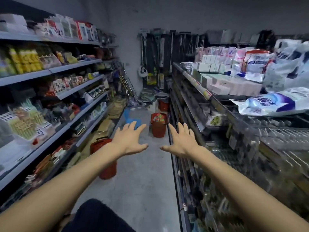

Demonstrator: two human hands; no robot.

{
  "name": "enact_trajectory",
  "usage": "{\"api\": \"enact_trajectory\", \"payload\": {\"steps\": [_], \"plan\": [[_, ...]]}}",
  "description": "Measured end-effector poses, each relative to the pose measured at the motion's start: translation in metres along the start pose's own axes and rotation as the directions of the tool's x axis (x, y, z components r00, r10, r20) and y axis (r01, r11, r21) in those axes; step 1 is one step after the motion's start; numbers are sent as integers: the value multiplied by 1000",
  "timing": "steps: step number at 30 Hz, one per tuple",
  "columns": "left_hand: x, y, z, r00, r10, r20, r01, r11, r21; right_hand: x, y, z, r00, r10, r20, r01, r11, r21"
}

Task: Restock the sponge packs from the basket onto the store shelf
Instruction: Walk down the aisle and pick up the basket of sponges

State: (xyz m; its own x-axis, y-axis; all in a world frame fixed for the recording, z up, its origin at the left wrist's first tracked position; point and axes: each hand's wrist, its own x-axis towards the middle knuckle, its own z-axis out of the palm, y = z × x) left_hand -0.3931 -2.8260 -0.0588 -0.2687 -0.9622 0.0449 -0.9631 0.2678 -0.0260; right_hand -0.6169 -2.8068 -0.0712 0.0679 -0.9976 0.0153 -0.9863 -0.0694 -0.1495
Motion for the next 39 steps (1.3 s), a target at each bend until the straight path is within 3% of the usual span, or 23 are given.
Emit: {"api": "enact_trajectory", "payload": {"steps": [7,16,25,39], "plan": [[147,-14,-9,1000,-23,3,23,1000,21,170,34,-6,1000,-16,-25,16,1000,23],[359,-56,36,999,-35,41,33,999,30,375,63,32,999,24,36,-27,997,73],[605,-143,76,996,-30,83,31,999,-12,629,74,48,996,86,35,-88,992,85],[922,-248,136,995,51,82,-51,999,2,947,103,78,997,70,42,-74,994,86]]}}
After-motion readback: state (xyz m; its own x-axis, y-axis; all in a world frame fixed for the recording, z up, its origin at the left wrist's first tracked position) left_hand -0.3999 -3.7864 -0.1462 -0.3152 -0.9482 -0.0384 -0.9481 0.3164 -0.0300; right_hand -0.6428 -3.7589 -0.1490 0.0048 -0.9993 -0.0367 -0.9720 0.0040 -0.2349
